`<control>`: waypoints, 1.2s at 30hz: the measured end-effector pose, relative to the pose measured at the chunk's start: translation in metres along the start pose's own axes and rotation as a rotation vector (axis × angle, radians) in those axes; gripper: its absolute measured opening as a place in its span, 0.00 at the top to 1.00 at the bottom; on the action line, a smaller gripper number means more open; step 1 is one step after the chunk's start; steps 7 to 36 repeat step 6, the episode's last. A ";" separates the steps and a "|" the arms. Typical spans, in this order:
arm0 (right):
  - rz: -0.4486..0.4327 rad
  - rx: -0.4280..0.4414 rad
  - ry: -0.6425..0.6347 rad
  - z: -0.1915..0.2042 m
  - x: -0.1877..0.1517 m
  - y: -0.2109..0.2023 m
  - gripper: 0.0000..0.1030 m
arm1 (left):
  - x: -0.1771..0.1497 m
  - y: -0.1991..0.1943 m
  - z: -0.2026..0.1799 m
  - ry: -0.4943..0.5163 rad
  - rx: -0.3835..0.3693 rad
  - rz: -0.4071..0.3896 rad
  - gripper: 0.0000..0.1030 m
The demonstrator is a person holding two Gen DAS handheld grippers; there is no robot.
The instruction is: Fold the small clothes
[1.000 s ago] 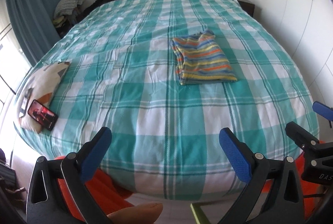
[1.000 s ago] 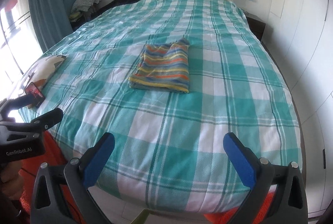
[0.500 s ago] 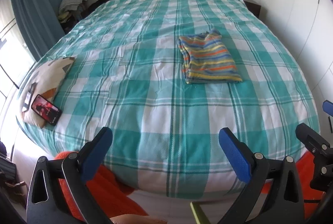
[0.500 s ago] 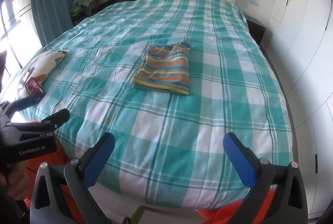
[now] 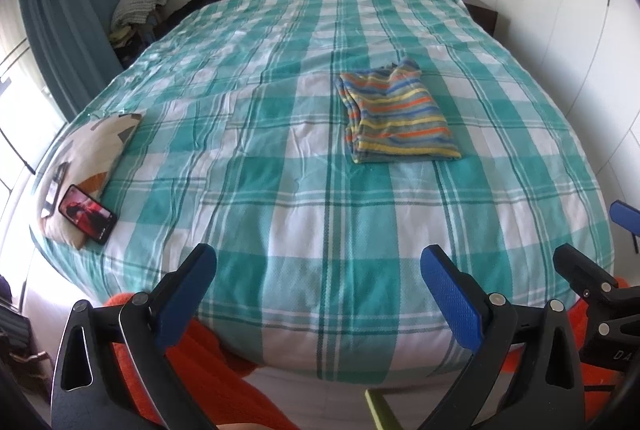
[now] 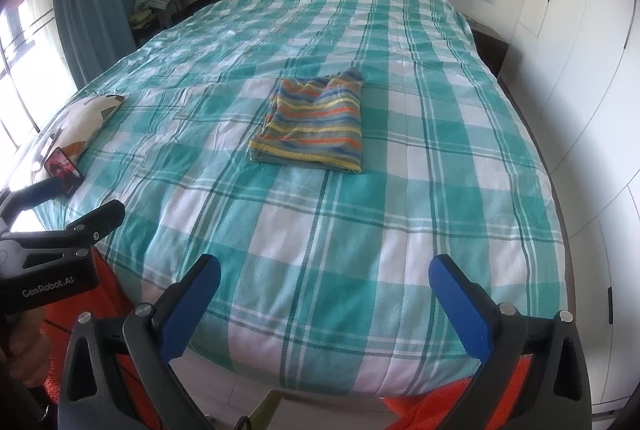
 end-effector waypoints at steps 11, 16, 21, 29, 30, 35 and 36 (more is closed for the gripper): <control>-0.003 0.002 0.005 0.000 0.000 0.001 0.00 | 0.002 -0.004 -0.004 -0.002 0.012 -0.024 0.01; -0.003 0.002 0.005 0.000 0.000 0.001 0.00 | 0.002 -0.004 -0.004 -0.002 0.012 -0.024 0.01; -0.003 0.002 0.005 0.000 0.000 0.001 0.00 | 0.002 -0.004 -0.004 -0.002 0.012 -0.024 0.01; -0.003 0.002 0.005 0.000 0.000 0.001 0.00 | 0.002 -0.004 -0.004 -0.002 0.012 -0.024 0.01; -0.003 0.002 0.005 0.000 0.000 0.001 0.00 | 0.002 -0.004 -0.004 -0.002 0.012 -0.024 0.01; -0.003 0.002 0.005 0.000 0.000 0.001 0.00 | 0.002 -0.004 -0.004 -0.002 0.012 -0.024 0.01; -0.003 0.002 0.005 0.000 0.000 0.001 0.00 | 0.002 -0.004 -0.004 -0.002 0.012 -0.024 0.01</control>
Point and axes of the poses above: each gripper's, at about its wrist camera, not at the fingertips, and y roughly the way its jaws point, z to its left, x to its top, the point moved 7 cm from there along y, roughly the way its jaws point, and after that the axes turned 7 degrees about -x, right-handed, at the moved point
